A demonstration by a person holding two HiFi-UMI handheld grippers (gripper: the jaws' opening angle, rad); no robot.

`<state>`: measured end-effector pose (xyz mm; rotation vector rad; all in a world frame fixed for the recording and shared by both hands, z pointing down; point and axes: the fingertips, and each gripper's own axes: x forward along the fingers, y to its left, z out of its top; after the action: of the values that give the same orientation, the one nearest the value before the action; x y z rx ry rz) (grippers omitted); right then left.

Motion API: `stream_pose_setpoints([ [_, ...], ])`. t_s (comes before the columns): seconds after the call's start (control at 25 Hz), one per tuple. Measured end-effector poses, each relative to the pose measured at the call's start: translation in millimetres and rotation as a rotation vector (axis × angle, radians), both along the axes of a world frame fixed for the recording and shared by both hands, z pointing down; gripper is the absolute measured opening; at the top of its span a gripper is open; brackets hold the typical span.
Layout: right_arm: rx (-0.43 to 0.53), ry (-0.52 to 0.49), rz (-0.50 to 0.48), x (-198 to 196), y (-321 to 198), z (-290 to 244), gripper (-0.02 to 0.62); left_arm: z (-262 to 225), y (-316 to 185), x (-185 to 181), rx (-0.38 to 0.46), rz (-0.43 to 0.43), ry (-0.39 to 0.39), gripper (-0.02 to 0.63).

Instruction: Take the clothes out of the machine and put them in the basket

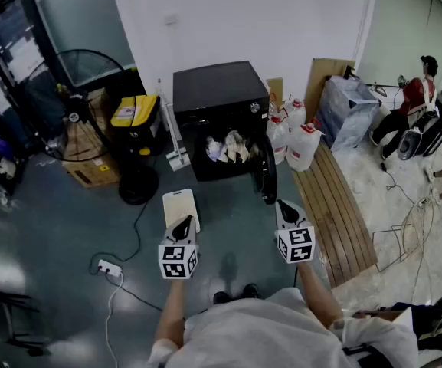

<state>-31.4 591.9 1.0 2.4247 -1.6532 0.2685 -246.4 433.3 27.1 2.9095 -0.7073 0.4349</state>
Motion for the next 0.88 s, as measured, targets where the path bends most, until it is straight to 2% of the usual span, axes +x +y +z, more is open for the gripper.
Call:
stream_pose_setpoints([
  [0.4,-0.006,-0.002,-0.031,12.6,3.9,5.9,0.023,-1.4,5.5,13.2,0.01,-0.027,0.005,0.018],
  [0.88,-0.006,-0.003,-0.068,43.8,7.0,16.1,0.023,6.0,22.2,47.0,0.014,-0.041,-0.015,0.018],
])
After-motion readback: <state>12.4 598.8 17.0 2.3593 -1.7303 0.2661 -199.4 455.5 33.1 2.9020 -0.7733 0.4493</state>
